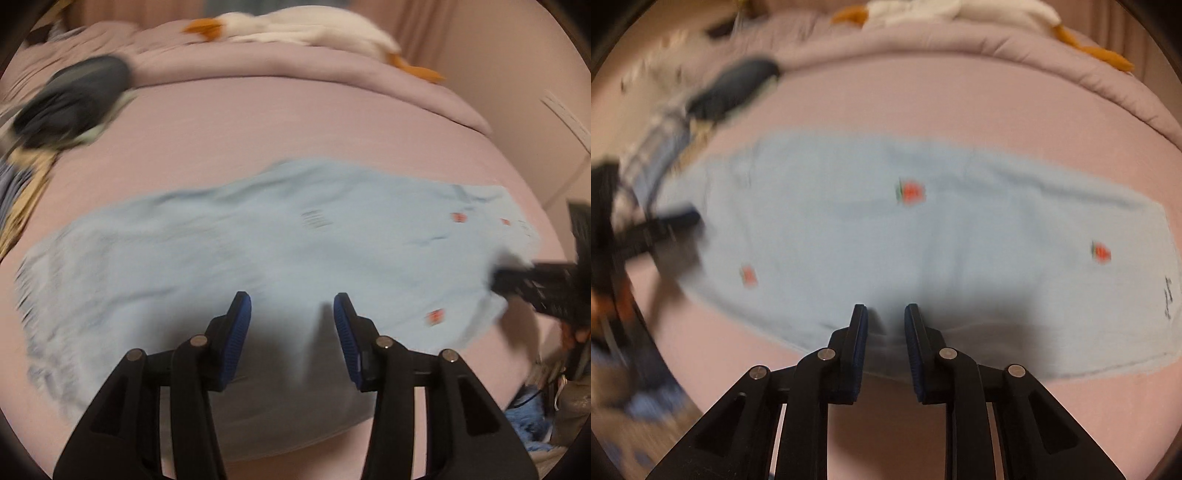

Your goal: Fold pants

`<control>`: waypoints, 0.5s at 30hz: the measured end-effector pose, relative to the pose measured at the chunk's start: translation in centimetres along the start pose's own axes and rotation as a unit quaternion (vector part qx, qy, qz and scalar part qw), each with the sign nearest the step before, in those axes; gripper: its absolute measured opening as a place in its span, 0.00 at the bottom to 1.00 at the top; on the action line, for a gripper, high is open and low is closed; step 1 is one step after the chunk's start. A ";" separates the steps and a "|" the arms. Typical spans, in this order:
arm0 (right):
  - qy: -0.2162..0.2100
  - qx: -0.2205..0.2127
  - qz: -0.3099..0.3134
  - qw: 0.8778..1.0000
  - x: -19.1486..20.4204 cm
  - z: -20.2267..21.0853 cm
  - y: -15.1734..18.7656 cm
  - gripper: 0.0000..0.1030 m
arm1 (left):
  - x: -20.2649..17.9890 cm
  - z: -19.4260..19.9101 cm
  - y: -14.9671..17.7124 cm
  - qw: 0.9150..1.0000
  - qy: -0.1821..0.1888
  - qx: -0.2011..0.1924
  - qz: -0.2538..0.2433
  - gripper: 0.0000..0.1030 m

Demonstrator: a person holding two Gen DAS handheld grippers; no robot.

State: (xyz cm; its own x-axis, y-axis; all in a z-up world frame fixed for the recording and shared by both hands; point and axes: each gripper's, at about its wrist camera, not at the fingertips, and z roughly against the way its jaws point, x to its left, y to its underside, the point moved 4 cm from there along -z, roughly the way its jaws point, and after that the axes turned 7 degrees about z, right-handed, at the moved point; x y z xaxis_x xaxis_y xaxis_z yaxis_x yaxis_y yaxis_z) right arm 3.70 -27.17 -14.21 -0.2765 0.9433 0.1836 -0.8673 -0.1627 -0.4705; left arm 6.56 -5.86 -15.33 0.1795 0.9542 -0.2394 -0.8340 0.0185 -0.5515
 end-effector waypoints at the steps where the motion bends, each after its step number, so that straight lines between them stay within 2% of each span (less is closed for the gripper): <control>1: -0.006 0.000 0.003 1.000 -0.2 0.3 1.0 0.18 | 1.4 0.2 0.4 1.000 -0.010 -0.001 0.014 0.44; 2: -0.013 0.001 0.002 1.000 -0.5 0.7 1.8 0.17 | 3.0 0.4 0.7 0.999 -0.024 0.000 0.030 0.46; 3: -0.017 0.005 -0.004 1.000 -1.0 1.0 2.2 0.17 | 4.5 0.7 0.9 0.998 -0.023 -0.001 0.050 0.44; 4: -0.020 0.010 -0.010 1.000 -1.4 1.2 2.6 0.17 | 5.8 1.0 1.1 0.998 -0.013 -0.007 0.068 0.35; 6: -0.025 0.012 -0.014 1.000 -2.0 1.9 3.0 0.17 | 7.3 1.9 1.0 0.996 -0.016 -0.016 0.089 0.29; 8: -0.013 0.004 -0.016 1.000 -2.5 2.8 2.8 0.17 | 8.1 2.8 0.7 0.995 -0.027 -0.027 0.098 0.29; 11: -0.044 -0.046 -0.032 0.997 -2.6 3.8 1.4 0.17 | 8.3 3.5 0.4 0.994 -0.022 -0.037 0.105 0.34; 15: -0.048 -0.072 -0.036 0.996 -2.2 1.7 -2.4 0.17 | 7.9 3.5 -0.7 0.993 -0.006 -0.045 0.106 0.36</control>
State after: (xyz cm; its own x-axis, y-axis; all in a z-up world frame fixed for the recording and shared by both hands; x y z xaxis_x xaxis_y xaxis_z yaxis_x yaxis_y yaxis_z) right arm 5.71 -29.32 -12.00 -0.2604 0.9176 0.3002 -0.8199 -0.0460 -0.5706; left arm 6.73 2.74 -13.99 -0.0018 0.9373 -0.3484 -0.8017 -0.2096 -0.5597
